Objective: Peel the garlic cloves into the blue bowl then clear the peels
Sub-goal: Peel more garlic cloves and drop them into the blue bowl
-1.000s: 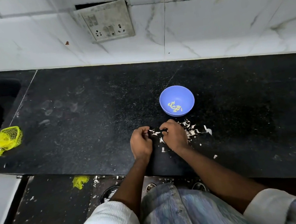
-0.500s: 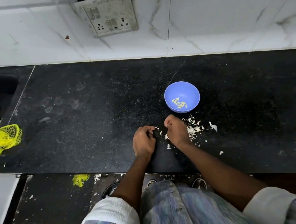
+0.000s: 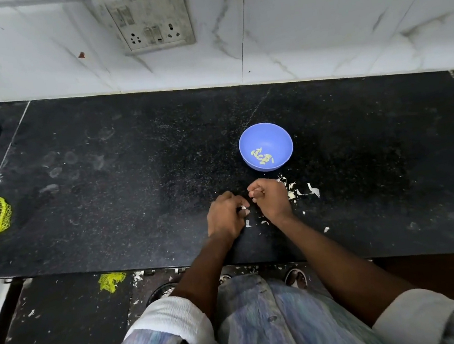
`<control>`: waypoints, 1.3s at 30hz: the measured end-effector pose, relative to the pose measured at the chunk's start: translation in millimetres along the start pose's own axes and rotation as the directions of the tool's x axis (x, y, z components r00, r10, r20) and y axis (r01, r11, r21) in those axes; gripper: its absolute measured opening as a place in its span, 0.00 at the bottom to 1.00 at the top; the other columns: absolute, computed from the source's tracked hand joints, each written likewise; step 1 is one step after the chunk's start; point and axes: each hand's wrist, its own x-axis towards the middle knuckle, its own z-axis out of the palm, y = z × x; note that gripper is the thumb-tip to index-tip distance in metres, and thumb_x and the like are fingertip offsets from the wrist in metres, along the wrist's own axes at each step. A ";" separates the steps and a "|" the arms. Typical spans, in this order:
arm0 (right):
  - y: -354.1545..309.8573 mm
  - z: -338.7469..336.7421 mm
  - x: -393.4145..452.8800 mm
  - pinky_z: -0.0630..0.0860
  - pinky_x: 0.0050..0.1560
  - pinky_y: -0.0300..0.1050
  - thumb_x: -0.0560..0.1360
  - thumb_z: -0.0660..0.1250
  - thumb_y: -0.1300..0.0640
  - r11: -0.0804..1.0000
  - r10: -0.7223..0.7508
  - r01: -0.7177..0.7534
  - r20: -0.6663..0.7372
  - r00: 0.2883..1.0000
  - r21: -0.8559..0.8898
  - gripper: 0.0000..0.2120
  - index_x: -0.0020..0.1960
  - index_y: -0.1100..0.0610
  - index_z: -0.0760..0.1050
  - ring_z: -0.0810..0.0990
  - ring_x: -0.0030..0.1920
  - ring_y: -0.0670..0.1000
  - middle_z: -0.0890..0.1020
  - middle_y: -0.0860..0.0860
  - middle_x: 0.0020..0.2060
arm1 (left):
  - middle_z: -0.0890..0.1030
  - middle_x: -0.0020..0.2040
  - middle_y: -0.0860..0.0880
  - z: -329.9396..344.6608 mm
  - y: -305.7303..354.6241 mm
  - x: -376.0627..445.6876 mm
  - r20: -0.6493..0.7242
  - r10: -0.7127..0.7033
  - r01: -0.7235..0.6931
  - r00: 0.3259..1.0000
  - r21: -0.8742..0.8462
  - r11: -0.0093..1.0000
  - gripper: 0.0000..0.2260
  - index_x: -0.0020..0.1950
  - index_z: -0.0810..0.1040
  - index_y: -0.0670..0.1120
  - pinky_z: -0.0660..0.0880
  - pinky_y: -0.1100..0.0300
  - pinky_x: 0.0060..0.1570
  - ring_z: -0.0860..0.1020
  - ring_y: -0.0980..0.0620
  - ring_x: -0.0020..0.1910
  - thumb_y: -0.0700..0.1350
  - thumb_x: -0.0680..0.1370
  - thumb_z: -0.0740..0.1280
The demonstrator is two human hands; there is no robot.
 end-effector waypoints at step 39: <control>15.8 -47.7 -7.2 0.78 0.42 0.48 0.75 0.73 0.54 0.978 0.080 -0.093 -0.076 0.994 -0.188 0.08 0.39 0.54 0.79 0.82 0.43 0.54 0.83 0.47 0.39 | 0.77 0.59 0.49 4.0 43.9 14.7 -0.102 -0.072 0.098 0.992 0.289 0.952 0.10 0.59 0.80 0.52 0.67 0.52 0.60 0.75 0.45 0.60 0.43 0.78 0.69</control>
